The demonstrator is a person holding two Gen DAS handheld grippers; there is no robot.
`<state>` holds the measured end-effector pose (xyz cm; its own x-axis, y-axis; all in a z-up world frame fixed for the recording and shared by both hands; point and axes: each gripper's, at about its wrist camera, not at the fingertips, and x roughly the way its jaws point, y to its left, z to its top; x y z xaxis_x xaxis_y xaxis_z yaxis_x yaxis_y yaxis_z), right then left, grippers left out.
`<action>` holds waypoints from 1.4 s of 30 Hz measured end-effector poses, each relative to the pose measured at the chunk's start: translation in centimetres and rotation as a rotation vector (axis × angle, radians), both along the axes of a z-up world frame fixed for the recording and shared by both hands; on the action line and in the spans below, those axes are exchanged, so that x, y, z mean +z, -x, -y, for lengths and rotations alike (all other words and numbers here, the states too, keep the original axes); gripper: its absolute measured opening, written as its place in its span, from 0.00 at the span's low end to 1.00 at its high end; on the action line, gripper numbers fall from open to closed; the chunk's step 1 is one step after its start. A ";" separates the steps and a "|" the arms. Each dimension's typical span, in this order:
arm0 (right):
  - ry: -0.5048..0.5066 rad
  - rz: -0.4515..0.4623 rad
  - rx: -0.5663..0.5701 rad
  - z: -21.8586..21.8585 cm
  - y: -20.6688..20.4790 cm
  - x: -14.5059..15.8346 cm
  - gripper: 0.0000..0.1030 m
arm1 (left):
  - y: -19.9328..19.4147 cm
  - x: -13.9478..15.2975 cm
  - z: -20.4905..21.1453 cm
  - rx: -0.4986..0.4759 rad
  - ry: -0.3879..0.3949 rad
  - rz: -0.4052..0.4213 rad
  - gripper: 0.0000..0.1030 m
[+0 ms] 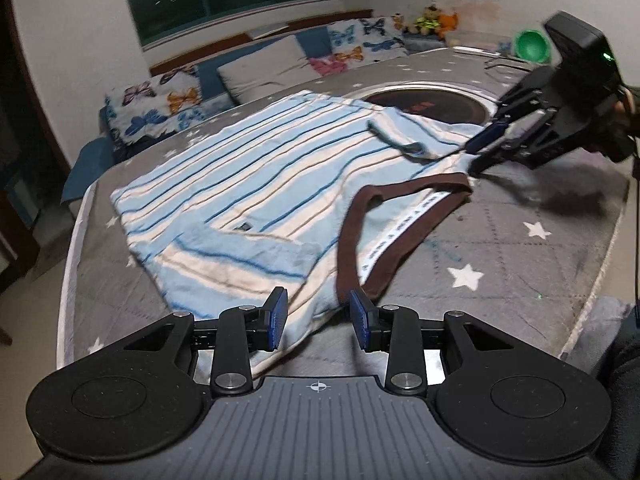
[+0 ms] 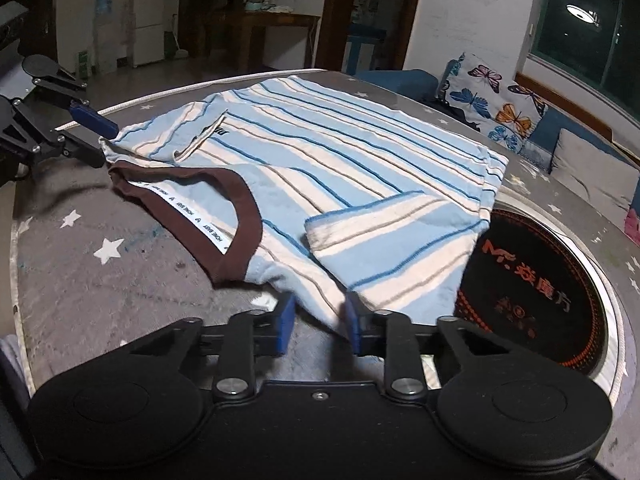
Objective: Fold clothes
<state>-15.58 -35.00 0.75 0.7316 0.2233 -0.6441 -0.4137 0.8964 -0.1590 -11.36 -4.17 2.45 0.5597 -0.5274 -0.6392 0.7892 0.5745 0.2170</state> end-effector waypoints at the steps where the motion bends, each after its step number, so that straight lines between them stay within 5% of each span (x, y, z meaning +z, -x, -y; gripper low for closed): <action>1: 0.006 0.001 -0.003 -0.1 -0.1 0.0 0.11 | 0.1 -0.1 0.2 -0.013 -0.009 0.009 0.35; 8: -0.002 0.023 -0.013 -0.2 -0.6 0.6 0.05 | 0.9 -1.0 1.6 -0.068 -0.048 0.070 0.35; 12: -0.006 0.031 -0.018 -0.2 -1.0 0.9 0.05 | 0.5 -1.1 1.8 -0.068 -0.030 0.076 0.12; 22: -0.013 0.047 -0.021 -0.1 -1.5 1.5 0.05 | -3.4 1.5 2.6 0.086 0.063 0.113 0.03; 25: -0.003 0.050 -0.005 -0.2 -1.0 1.4 0.15 | -5.5 2.0 3.1 0.131 0.095 0.085 0.03; 27: 0.007 0.062 0.001 -0.2 -0.6 1.4 0.34 | -6.1 2.0 3.3 0.141 0.099 0.078 0.03; 31: 0.042 0.058 0.013 -0.5 -0.8 0.8 0.40 | -7.0 2.1 3.6 0.153 0.110 0.059 0.03; 35: 0.062 0.052 0.021 -0.7 -1.2 0.4 0.39 | -6.9 1.8 3.3 0.137 0.120 0.033 0.03; 38: 0.047 0.052 0.005 -0.6 -1.8 0.7 0.19 | -6.3 1.6 3.1 0.115 0.111 0.036 0.04; 42: 0.027 0.052 -0.017 -0.4 -2.5 1.0 0.11 | -4.5 1.6 2.4 0.061 0.098 0.074 0.08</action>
